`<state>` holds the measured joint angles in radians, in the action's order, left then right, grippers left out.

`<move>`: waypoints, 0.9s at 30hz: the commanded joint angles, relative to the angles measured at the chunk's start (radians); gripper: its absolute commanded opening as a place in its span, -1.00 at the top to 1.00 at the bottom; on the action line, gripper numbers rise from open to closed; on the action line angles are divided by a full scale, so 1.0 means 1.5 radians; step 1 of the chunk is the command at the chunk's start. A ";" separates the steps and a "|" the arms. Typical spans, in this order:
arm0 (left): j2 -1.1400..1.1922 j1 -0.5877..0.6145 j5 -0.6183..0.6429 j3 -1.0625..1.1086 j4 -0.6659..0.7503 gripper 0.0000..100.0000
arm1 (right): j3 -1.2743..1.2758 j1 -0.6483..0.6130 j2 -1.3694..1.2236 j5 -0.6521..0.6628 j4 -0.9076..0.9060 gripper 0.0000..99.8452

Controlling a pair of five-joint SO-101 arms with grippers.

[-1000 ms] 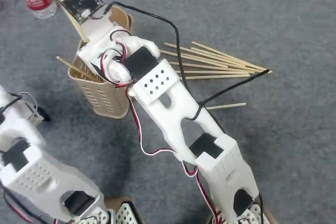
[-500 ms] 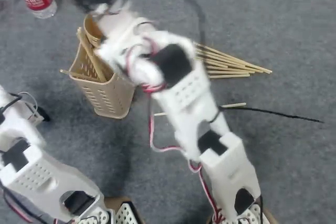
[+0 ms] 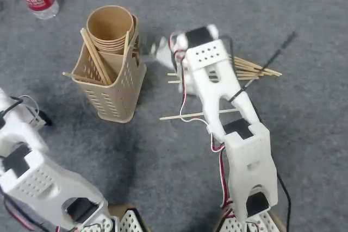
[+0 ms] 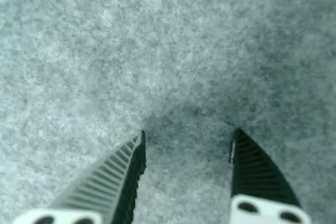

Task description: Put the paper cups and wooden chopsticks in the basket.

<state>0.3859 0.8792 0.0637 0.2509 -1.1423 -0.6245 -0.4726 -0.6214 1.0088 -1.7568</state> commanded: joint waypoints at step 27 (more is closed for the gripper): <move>-0.002 -0.008 0.000 0.017 -0.004 0.46 | 0.294 0.103 0.011 0.079 0.226 1.00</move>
<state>0.3859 0.8792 0.0637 0.2509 -1.1423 -0.2041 -0.3191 -0.6076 1.1101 -1.4285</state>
